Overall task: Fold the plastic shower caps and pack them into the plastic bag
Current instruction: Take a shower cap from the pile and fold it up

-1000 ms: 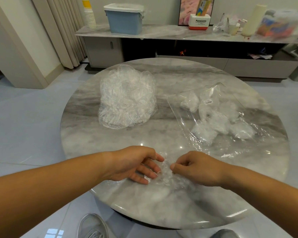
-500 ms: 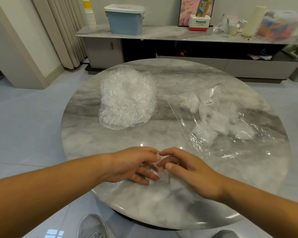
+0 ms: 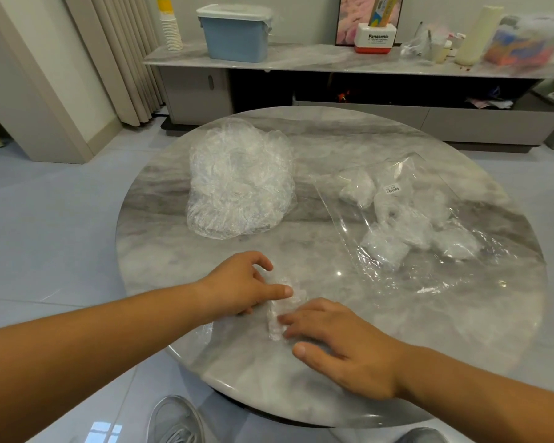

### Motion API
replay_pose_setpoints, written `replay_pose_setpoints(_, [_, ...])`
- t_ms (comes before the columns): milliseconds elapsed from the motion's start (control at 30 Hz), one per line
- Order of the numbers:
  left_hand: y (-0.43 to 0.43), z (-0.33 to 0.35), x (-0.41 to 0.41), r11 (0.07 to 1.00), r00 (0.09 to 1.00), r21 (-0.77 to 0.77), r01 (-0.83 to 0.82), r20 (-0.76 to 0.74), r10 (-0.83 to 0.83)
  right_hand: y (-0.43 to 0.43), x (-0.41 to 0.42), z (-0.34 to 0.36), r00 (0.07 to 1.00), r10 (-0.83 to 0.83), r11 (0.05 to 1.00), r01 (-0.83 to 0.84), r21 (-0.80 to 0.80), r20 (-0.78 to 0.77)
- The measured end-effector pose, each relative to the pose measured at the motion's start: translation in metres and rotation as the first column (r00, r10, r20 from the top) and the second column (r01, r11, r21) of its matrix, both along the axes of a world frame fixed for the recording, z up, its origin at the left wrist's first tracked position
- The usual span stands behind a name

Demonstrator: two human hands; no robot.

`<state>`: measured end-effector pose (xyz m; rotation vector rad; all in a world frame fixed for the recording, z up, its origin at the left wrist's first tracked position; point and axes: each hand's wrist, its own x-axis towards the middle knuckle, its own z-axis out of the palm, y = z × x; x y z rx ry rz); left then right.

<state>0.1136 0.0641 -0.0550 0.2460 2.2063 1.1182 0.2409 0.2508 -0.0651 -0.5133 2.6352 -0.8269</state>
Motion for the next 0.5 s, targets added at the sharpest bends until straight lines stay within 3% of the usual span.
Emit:
replay_pose_setpoints(167, [0.014,0.000,-0.009,0.965,0.964,-0.177,0.193,-0.148,-0.220,0.001,0.003,-0.003,0.989,0.126,0.982,-0.112,0.154,-0.081])
replay_pose_setpoints(300, [0.023,-0.005,-0.012,0.928,0.943,-0.268,0.259,-0.137,-0.302,0.007,0.009,-0.004,0.975,0.178,0.973,-0.155,0.169,-0.129])
replay_pose_setpoints(367, [0.021,-0.006,-0.012,0.937,0.951,-0.229,0.264,-0.103,-0.293,0.010,0.015,-0.005,0.978,0.065,0.998,-0.061,0.027,-0.196])
replay_pose_setpoints(433, [0.019,-0.004,-0.012,0.971,0.975,-0.100,0.216,-0.027,-0.219,0.015,0.018,-0.004,0.951,-0.193,0.972,0.153,-0.176,-0.240])
replay_pose_setpoints(500, [0.020,0.003,-0.011,0.988,0.987,0.057,0.146,0.061,-0.150,0.018,0.013,0.007,0.900,-0.422,0.870,0.367,-0.330,-0.110])
